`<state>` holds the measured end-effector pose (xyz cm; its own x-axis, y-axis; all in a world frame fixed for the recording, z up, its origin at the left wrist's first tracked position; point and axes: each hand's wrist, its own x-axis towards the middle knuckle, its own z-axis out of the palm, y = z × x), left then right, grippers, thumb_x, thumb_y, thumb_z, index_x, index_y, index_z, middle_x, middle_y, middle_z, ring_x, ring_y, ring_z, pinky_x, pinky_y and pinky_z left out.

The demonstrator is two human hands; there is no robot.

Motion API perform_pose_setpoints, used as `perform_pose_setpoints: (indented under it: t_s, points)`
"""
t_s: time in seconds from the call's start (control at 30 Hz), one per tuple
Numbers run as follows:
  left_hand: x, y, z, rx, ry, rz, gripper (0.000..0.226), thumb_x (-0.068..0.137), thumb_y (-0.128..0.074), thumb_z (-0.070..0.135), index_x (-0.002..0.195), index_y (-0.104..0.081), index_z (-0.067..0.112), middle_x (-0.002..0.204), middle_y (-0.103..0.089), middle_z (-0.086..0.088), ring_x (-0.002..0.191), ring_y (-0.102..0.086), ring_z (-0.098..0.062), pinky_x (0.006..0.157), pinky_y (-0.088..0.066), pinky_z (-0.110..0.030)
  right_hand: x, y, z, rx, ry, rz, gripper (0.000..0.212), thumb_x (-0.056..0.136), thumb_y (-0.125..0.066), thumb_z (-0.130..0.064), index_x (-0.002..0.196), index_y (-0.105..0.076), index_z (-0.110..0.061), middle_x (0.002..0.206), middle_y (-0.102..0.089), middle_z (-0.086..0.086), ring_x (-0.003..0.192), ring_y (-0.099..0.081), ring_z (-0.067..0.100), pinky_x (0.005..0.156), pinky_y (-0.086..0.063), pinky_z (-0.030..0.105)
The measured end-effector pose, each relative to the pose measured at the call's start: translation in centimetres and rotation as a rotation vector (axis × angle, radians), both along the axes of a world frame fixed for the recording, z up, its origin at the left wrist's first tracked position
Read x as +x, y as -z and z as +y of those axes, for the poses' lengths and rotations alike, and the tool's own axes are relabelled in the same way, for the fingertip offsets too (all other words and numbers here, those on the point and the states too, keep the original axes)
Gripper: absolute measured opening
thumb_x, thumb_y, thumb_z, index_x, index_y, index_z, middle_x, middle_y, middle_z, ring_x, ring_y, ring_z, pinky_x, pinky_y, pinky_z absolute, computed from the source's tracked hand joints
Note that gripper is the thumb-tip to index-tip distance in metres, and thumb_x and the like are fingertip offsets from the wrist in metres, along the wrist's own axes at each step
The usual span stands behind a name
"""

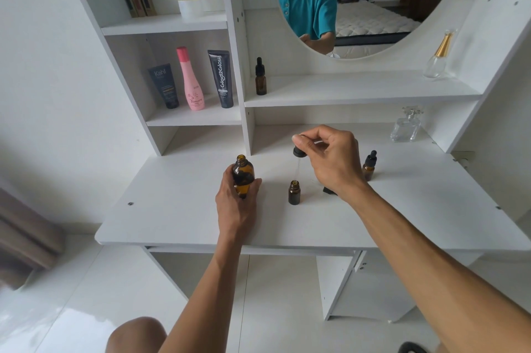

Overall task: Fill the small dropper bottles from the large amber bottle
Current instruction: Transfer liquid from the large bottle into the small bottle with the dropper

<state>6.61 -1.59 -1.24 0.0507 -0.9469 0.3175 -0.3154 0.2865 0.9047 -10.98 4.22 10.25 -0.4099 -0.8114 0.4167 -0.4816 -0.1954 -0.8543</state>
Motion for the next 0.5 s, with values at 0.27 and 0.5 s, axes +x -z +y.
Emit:
perform_pose_setpoints:
  t_s: [0.27, 0.5]
  points:
    - [-0.04, -0.18, 0.13, 0.001, 0.003, 0.003, 0.043, 0.089, -0.074, 0.028, 0.127, -0.053, 0.030, 0.105, -0.066, 0.010, 0.092, -0.065, -0.013, 0.076, -0.046, -0.019, 0.16, -0.32, 0.18, 0.004, -0.008, 0.033, 0.014, 0.088, -0.073, -0.028, 0.079, -0.074, -0.017, 0.071, -0.074, -0.010, 0.070, -0.069, 0.005, 0.063, -0.047, 0.010]
    - [-0.03, -0.18, 0.13, 0.014, -0.002, -0.004, 0.044, 0.089, -0.074, 0.029, 0.128, -0.053, 0.030, 0.105, -0.066, 0.010, 0.092, -0.064, -0.013, 0.077, -0.047, -0.018, 0.17, -0.44, 0.30, 0.003, -0.006, 0.044, 0.016, 0.088, -0.073, -0.030, 0.079, -0.074, -0.017, 0.071, -0.074, -0.008, 0.072, -0.070, 0.008, 0.065, -0.051, 0.015]
